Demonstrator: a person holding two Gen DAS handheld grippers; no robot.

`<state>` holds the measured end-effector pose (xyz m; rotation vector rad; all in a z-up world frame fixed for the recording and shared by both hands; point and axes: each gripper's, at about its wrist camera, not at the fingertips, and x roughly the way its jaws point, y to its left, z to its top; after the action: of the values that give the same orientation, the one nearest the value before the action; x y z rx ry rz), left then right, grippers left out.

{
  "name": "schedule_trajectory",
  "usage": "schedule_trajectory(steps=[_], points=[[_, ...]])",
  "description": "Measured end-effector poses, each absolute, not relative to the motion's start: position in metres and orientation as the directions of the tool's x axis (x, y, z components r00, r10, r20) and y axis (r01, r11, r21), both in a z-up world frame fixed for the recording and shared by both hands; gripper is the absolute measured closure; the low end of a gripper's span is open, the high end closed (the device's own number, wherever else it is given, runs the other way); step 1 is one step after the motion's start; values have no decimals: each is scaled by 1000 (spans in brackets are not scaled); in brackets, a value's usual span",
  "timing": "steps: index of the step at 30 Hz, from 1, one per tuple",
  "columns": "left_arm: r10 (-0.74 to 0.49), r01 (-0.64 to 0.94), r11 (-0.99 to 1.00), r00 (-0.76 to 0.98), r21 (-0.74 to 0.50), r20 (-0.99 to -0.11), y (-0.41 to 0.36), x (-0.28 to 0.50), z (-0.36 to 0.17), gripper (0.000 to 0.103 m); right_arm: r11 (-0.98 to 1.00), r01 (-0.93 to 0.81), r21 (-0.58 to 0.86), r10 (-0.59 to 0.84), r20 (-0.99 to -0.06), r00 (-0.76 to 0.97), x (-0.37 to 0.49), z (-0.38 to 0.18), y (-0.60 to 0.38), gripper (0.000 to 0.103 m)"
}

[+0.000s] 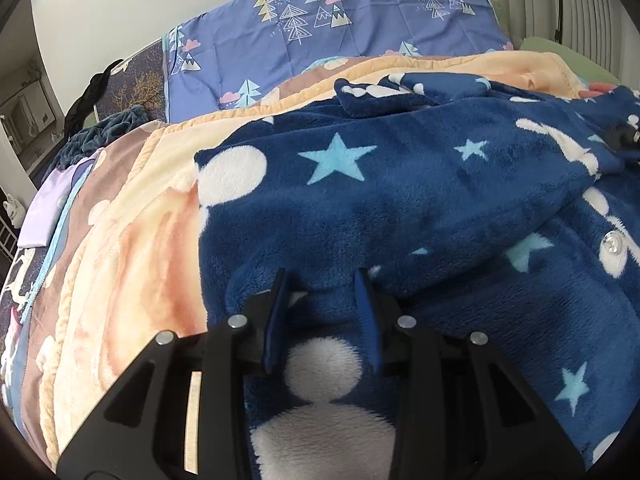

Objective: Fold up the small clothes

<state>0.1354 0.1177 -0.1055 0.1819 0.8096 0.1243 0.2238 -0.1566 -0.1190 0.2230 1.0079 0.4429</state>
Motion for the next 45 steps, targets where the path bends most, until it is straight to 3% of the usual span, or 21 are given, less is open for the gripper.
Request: schedule_trajectory(steps=[1,5,8,11,13,15,19,21,23,28,31,33,36,41,45], points=[[194,-41,973,682,228,-706,115,136,-106,68,908,-254,334,418,-780,465,224,-120,-150,88],[210,-41,967,689,252,-694,112,133,-106,68,965,-230,125,241,-767,594,208,-104,-147,99],[195,-38,972,688,233,-699,115,133,-105,68,965,-238,115,227,-819,527,212,-119,-151,98],[148,-37,985,700,171,-699,122,129,-95,70,967,-231,104,221,-795,565,203,-104,-154,93],[10,-22,1000,734,-9,-679,138,121,-72,70,964,-242,107,238,-753,614,195,-85,-155,90],[-34,-49,992,777,-115,-629,154,121,-46,74,952,-280,124,284,-701,654,194,-66,-149,83],[-22,-73,989,789,-130,-613,161,149,-32,76,922,-328,207,379,-660,648,212,-63,-131,83],[-6,-94,989,747,-114,-664,161,173,-49,76,932,-291,215,353,-713,605,232,-88,-122,72],[3,-120,989,622,-91,-783,161,199,-102,72,953,-244,182,287,-800,526,254,-139,-116,70],[-8,-115,987,648,-109,-761,161,198,-110,73,959,-260,112,247,-780,575,244,-136,-109,69],[37,-134,989,642,-65,-766,154,198,-99,73,942,-255,217,327,-762,559,246,-131,-126,68],[20,-129,988,665,-89,-747,146,191,-85,72,920,-220,323,390,-714,582,234,-112,-152,76],[-53,-16,996,717,-93,-695,113,184,-63,71,926,-176,335,359,-632,687,219,-74,-198,76],[-97,83,995,681,-56,-726,68,202,-82,68,926,46,375,177,-538,824,205,-24,-333,75],[-47,85,996,659,12,-751,54,208,-109,68,840,287,461,16,-549,836,194,-23,-460,75]])
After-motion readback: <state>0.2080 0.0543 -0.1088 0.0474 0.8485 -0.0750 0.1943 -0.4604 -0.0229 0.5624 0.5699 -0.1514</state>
